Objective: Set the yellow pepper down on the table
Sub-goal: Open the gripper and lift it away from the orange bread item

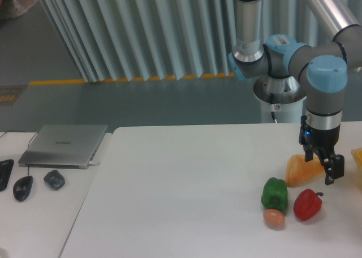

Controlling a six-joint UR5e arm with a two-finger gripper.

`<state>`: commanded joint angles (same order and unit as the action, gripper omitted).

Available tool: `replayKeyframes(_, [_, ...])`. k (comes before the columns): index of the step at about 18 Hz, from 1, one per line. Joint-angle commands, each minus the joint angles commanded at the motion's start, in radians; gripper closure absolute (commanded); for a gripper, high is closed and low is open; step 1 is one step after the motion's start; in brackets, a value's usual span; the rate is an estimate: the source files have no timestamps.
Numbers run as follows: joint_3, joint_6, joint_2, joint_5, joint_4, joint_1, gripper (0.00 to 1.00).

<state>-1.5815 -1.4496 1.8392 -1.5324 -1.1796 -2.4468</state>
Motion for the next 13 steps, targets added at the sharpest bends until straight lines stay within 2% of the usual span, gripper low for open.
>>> replayKeyframes(9, [-0.011,0.021,-0.005,-0.002,0.003,-0.009,0.00])
replayKeyframes(13, [-0.040,0.080,-0.006,-0.002,0.087,-0.026,0.00])
